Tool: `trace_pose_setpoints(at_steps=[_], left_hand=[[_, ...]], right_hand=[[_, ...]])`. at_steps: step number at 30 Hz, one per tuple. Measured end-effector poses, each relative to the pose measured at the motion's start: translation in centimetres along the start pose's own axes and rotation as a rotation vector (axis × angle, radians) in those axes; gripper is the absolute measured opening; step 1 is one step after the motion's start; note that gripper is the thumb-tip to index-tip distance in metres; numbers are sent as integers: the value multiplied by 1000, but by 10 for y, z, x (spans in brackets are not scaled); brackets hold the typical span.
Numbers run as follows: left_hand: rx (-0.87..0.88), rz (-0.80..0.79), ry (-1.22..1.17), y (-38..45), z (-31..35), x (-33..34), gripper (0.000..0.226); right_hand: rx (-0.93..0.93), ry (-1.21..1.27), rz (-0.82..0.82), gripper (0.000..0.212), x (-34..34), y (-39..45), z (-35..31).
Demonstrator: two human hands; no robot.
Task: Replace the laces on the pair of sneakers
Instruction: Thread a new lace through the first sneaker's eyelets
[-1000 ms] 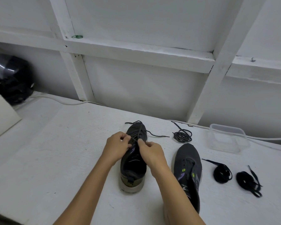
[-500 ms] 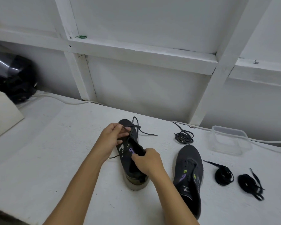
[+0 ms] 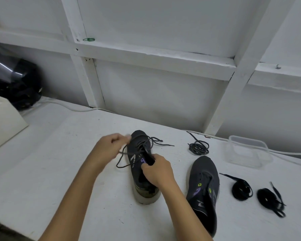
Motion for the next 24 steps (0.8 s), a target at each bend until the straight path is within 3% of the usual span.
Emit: trace_pose_setpoints(at_steps=[1,3,5,9,14,20,22,24], left_hand=[[2,-36,344,-1,-5,0,28],[-21,-135,574,-7,-16,14,19],[20,-162,505,-9,-18,27,14],[113,-3,193,-7,-3,22,18],[197,-4,517,-2,10,39,11],[153,-58,597,4,-4,55,1],[156,-72,498,3,-4,55,9],[133,-35,246,3,0,45,12]], right_hand=[[-5,-20,8,24,0,0,-1],[-14,-59,34,27,0,0,-5],[-15,-77,60,37,-1,0,-7],[4,-69,69,34,-1,1,-5],[-11,-48,92,24,-2,0,-4],[-20,-36,95,27,-3,0,-4],[-18,-48,92,27,-2,0,-4],[-6,-63,95,27,-2,1,-2]])
Point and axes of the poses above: each hand's wrist, its own y-axis towards the middle knuckle, its own x-axis out of the palm, z = x × y, the point moved 9 cm from there along y, towards the middle knuckle, and after that the axes turned 8 degrees about x, right-handed, at the moved point
